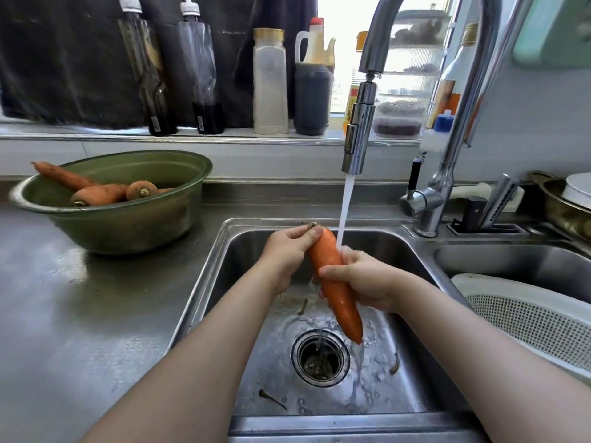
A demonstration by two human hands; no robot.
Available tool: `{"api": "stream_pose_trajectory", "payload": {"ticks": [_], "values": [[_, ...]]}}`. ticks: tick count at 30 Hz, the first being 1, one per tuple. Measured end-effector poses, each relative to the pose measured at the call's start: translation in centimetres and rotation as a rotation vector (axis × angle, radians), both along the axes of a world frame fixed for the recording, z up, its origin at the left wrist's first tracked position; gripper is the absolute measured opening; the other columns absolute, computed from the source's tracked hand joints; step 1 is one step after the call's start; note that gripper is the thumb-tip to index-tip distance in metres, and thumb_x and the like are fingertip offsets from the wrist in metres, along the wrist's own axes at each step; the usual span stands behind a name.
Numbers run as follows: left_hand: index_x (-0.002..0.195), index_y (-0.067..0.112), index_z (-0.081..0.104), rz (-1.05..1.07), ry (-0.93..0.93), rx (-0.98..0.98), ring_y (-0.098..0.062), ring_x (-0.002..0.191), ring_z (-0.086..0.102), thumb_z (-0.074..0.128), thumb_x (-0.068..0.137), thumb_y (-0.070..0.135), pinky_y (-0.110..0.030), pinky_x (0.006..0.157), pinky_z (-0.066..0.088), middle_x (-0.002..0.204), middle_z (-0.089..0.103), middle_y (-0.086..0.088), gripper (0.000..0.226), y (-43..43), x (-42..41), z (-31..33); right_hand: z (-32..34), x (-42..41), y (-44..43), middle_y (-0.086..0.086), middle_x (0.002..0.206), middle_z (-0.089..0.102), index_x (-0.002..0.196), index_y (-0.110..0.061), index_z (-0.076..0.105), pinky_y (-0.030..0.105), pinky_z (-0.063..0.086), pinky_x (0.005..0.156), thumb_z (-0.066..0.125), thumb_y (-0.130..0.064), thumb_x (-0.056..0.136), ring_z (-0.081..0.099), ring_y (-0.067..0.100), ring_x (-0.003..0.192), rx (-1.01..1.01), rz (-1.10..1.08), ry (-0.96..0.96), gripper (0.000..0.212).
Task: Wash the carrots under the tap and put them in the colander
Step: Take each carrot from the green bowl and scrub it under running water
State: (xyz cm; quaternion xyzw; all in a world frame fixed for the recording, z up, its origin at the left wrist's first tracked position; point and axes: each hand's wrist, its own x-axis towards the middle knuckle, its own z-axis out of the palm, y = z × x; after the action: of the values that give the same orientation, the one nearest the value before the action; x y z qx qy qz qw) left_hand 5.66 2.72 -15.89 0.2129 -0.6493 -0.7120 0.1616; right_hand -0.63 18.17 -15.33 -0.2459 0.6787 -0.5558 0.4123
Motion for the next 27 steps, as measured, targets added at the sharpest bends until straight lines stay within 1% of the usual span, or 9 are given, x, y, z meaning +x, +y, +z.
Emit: {"api": "stream_pose_trajectory", "payload": {"ticks": [3, 7, 10, 14, 17, 20, 22, 24, 27], "values": [[0.142, 0.016, 0.062, -0.018, 0.034, 0.031, -0.028, 0.131, 0.051, 0.069, 0.097, 0.034, -0.047, 0.119, 0.037, 0.139, 0.062, -0.008, 0.048, -0.1, -0.1, 0.3, 0.6, 1.0, -0.8, 0.014, 0.090, 0.066, 0.118, -0.008, 0.055, 0.030, 0.056, 0.056, 0.057, -0.033, 0.106, 0.066, 0.020, 0.064, -0.003, -0.105, 0.179, 0.028], [0.137, 0.011, 0.065, 0.011, 0.062, 0.023, -0.025, 0.129, 0.055, 0.068, 0.098, 0.033, -0.041, 0.114, 0.038, 0.137, 0.066, -0.013, 0.045, -0.1, -0.2, -0.2, 0.5, 1.3, -2.0, 0.015, 0.074, 0.066, 0.112, -0.002, 0.057, 0.027, 0.049, 0.044, 0.035, -0.063, 0.105, 0.060, 0.022, 0.048, 0.048, -0.267, 0.184, 0.065], [0.137, 0.011, 0.065, 0.015, 0.061, 0.022, -0.027, 0.130, 0.056, 0.069, 0.098, 0.031, -0.039, 0.112, 0.041, 0.133, 0.067, -0.009, 0.044, -0.1, -0.4, -0.9, 0.5, 0.7, -1.2, 0.018, 0.084, 0.069, 0.117, -0.002, 0.060, 0.034, 0.056, 0.054, 0.033, -0.057, 0.108, 0.065, 0.025, 0.059, 0.105, -0.215, 0.093, 0.061], [0.140, 0.016, 0.063, 0.019, 0.055, 0.034, -0.032, 0.131, 0.054, 0.067, 0.099, 0.033, -0.050, 0.117, 0.040, 0.138, 0.064, -0.009, 0.045, 0.0, -0.7, -1.4, 0.4, 0.2, 0.1, 0.017, 0.110, 0.063, 0.132, -0.019, 0.053, 0.046, 0.059, 0.081, 0.052, -0.028, 0.109, 0.066, 0.031, 0.090, 0.048, -0.052, -0.040, 0.025], [0.145, 0.015, 0.058, -0.002, 0.073, 0.079, -0.030, 0.133, 0.055, 0.065, 0.100, 0.030, -0.050, 0.117, 0.040, 0.142, 0.061, -0.010, 0.048, -0.1, -0.8, -1.3, 0.2, 0.4, -0.3, 0.015, 0.102, 0.067, 0.128, -0.016, 0.056, 0.037, 0.058, 0.067, 0.052, -0.032, 0.108, 0.067, 0.024, 0.076, 0.029, -0.123, 0.050, 0.026], [0.143, 0.007, 0.058, -0.009, 0.094, 0.093, -0.030, 0.127, 0.061, 0.068, 0.099, 0.023, -0.048, 0.114, 0.046, 0.135, 0.066, -0.013, 0.048, -0.4, -1.2, -1.5, 0.1, 0.8, -1.5, 0.015, 0.079, 0.067, 0.117, -0.005, 0.062, 0.029, 0.050, 0.047, 0.035, -0.051, 0.110, 0.061, 0.022, 0.052, 0.057, -0.296, 0.183, 0.054], [0.141, 0.004, 0.059, -0.001, 0.086, 0.094, -0.030, 0.125, 0.063, 0.069, 0.098, 0.020, -0.047, 0.113, 0.048, 0.132, 0.068, -0.014, 0.047, -0.3, -1.2, -1.6, 0.0, 0.7, -1.9, 0.020, 0.077, 0.066, 0.122, -0.002, 0.060, 0.029, 0.048, 0.043, 0.029, -0.051, 0.111, 0.060, 0.023, 0.047, 0.069, -0.360, 0.192, 0.059], [0.139, 0.002, 0.059, 0.003, 0.077, 0.115, -0.032, 0.126, 0.062, 0.070, 0.097, 0.018, -0.049, 0.113, 0.047, 0.132, 0.067, -0.015, 0.046, -0.4, -1.0, -1.7, 0.1, 0.8, -1.7, 0.021, 0.079, 0.070, 0.127, -0.013, 0.057, 0.029, 0.049, 0.043, 0.027, -0.049, 0.112, 0.062, 0.024, 0.047, 0.091, -0.379, 0.182, 0.049], [0.138, 0.005, 0.058, -0.032, 0.060, 0.132, -0.033, 0.119, 0.064, 0.064, 0.101, 0.012, -0.047, 0.102, 0.055, 0.129, 0.066, -0.016, 0.038, -0.5, -0.6, -1.4, 0.5, 0.9, -1.0, 0.024, 0.100, 0.074, 0.135, -0.018, 0.051, 0.034, 0.056, 0.054, 0.030, -0.041, 0.113, 0.066, 0.025, 0.062, 0.124, -0.309, 0.165, 0.038]]}}
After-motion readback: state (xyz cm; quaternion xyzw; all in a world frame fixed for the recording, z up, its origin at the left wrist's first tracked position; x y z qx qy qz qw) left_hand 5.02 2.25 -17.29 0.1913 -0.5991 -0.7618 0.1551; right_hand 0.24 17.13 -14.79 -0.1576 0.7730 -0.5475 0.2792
